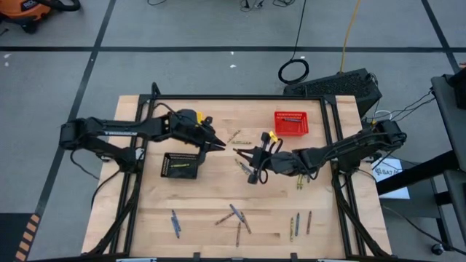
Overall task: Sort crayons
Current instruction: Put the brown crayon into the yellow bin, then put the blue crayon into the red bin
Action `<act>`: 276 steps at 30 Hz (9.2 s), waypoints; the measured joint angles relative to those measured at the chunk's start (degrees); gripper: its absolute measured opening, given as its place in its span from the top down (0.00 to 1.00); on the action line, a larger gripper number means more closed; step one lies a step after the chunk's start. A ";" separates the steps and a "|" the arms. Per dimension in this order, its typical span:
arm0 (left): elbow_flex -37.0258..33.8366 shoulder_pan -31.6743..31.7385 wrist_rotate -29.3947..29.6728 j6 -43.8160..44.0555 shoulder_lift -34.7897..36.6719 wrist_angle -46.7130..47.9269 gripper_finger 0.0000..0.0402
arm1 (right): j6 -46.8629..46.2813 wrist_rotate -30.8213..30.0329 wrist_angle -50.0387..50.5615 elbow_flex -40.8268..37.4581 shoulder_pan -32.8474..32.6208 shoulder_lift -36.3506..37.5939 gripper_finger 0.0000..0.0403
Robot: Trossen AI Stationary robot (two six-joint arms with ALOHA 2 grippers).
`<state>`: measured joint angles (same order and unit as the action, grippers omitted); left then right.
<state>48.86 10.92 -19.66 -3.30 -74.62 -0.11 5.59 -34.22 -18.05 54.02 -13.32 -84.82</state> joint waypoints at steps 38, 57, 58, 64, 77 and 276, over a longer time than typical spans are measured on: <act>0.04 -2.86 0.05 -0.03 -5.91 -19.03 0.83 | -4.94 0.02 2.47 -0.01 1.11 0.00 1.00; 0.04 -2.82 1.84 0.01 -5.91 -21.94 0.85 | -6.04 1.53 2.28 0.00 2.83 0.00 1.00; 0.04 -2.82 2.42 -0.02 -5.91 -21.92 0.87 | -6.05 1.50 2.28 -0.01 2.85 0.00 1.00; 0.04 -2.81 3.37 -0.18 -5.91 -21.78 0.98 | -6.22 1.49 2.21 -0.02 2.84 0.00 1.00; 0.13 -2.65 3.41 -0.56 -5.84 -19.64 0.97 | -6.49 1.64 2.52 -0.02 2.84 -0.04 0.94; 10.38 14.86 19.50 -10.61 11.51 55.07 0.80 | -42.02 25.29 47.54 14.16 9.09 -25.44 0.98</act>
<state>59.24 25.78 -0.16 -13.91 -63.11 54.96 -36.42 -8.93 29.50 68.18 -4.23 -110.26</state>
